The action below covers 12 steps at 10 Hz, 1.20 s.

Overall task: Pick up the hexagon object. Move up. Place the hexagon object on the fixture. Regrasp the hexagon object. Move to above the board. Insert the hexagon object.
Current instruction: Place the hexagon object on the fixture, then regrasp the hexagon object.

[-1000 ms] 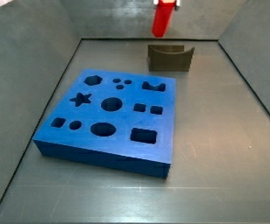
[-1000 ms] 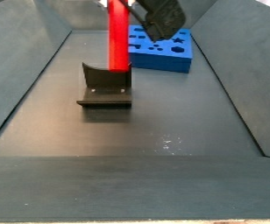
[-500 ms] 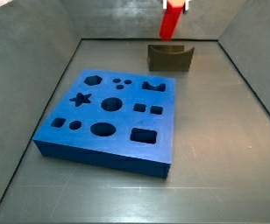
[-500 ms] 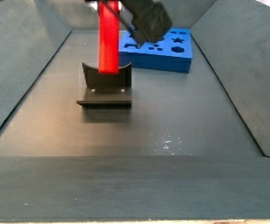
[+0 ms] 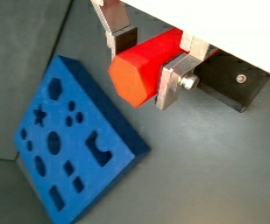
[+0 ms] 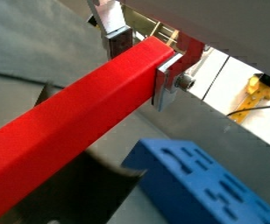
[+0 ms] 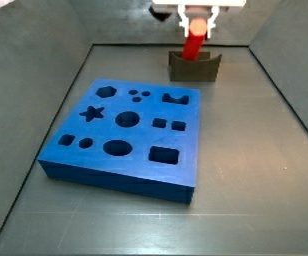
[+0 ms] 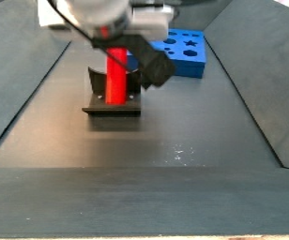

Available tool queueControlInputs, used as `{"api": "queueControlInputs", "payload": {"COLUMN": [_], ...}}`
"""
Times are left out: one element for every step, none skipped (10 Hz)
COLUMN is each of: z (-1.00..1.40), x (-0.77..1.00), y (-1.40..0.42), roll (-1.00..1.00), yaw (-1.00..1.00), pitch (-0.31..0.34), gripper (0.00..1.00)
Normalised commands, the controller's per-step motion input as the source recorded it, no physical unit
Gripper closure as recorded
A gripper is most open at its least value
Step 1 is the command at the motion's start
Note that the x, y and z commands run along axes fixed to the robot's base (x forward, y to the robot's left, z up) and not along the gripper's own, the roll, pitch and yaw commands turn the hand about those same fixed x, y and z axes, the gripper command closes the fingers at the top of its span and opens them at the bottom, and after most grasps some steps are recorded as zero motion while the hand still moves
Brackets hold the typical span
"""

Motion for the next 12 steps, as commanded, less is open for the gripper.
{"api": "queueControlInputs", "payload": {"z": [-0.56,-0.41,-0.33,-0.29,-0.28,-0.28,-0.28,-0.28,0.0,1.0,1.0,1.0], "x": [0.09,0.08,0.06,0.05,0.05,0.05,0.05,0.05,0.0,0.0,-0.01,-0.02], "y": [0.05,0.04,0.06,0.08,0.09,0.09,0.09,0.09,0.0,0.0,0.0,0.01], "roll": [-0.08,-0.06,-0.05,-0.05,-0.04,-0.04,-0.04,-0.04,0.0,0.02,0.02,0.04], "yaw": [-0.02,-0.01,-0.02,-0.02,-0.02,-0.01,-0.01,-0.01,0.0,-0.05,-0.04,-0.02], "pitch": [-0.041,-0.036,-0.04,-0.051,-0.052,-0.053,-0.053,-0.053,0.0,0.0,0.004,0.013], "gripper": [1.0,1.0,1.0,1.0,1.0,1.0,1.0,1.0,0.0,0.0,0.0,0.0]}}
